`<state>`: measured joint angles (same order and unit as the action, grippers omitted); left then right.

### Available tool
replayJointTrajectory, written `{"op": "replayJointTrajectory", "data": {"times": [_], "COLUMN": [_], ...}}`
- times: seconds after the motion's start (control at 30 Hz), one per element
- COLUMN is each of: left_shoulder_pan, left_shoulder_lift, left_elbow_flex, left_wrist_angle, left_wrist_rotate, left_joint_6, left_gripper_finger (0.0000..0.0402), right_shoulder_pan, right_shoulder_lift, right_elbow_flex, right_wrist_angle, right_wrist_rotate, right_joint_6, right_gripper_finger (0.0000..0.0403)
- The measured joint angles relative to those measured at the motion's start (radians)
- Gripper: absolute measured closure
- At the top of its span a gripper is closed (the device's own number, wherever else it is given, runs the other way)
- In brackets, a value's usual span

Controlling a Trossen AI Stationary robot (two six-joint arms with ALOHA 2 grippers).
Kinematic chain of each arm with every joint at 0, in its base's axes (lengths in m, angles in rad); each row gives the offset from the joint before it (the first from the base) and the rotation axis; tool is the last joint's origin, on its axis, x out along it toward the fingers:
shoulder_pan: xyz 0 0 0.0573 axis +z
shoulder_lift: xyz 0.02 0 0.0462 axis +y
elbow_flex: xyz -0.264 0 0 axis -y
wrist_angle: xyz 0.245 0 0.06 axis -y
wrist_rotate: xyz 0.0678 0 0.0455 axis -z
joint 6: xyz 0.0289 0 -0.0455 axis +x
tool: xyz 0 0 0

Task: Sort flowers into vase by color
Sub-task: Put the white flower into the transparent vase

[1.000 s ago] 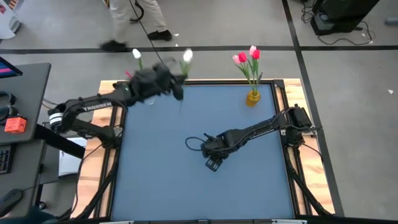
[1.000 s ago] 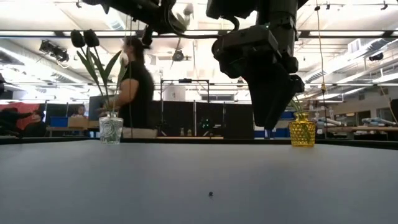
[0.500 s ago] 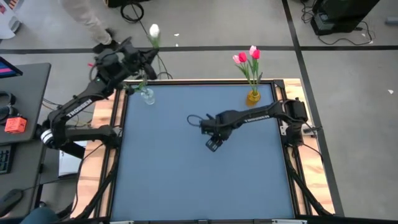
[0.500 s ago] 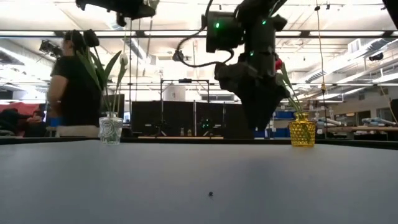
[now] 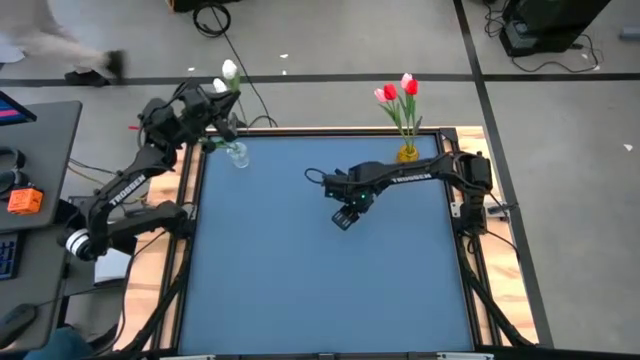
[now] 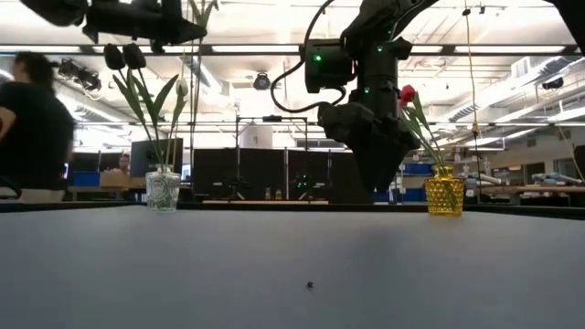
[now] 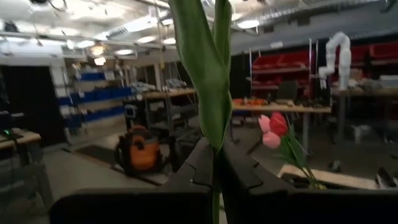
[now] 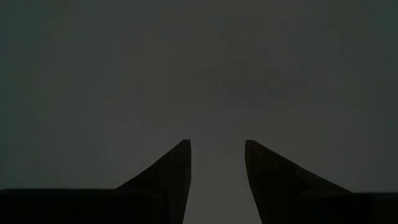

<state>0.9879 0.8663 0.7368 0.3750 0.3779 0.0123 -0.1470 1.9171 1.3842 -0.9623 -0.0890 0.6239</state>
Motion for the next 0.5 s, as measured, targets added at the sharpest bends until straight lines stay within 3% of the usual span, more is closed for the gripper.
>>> {"op": "replayJointTrajectory", "data": {"times": [0.23, 0.37, 0.5], "left_shoulder_pan": [0.038, 0.066, 0.069], "left_shoulder_lift": [-0.012, -0.011, -0.012], "left_elbow_flex": [-0.126, -0.127, -0.049], "left_wrist_angle": [0.184, 0.174, 0.157], "left_wrist_rotate": [-0.005, -0.006, 0.036], "left_joint_6": [-0.024, -0.030, -0.047], "left_gripper_finger": [0.0390, 0.0390, 0.0390], "right_shoulder_pan": [-0.028, -0.042, -0.058], "right_shoulder_lift": [0.000, 0.000, 0.000], "right_elbow_flex": [0.000, 0.000, 0.000], "right_wrist_angle": [0.001, 0.001, 0.002], "right_wrist_rotate": [-0.001, -0.008, -0.016], "right_joint_6": [-0.011, -0.026, -0.033], "right_gripper_finger": [0.0243, 0.0244, 0.0244]}}
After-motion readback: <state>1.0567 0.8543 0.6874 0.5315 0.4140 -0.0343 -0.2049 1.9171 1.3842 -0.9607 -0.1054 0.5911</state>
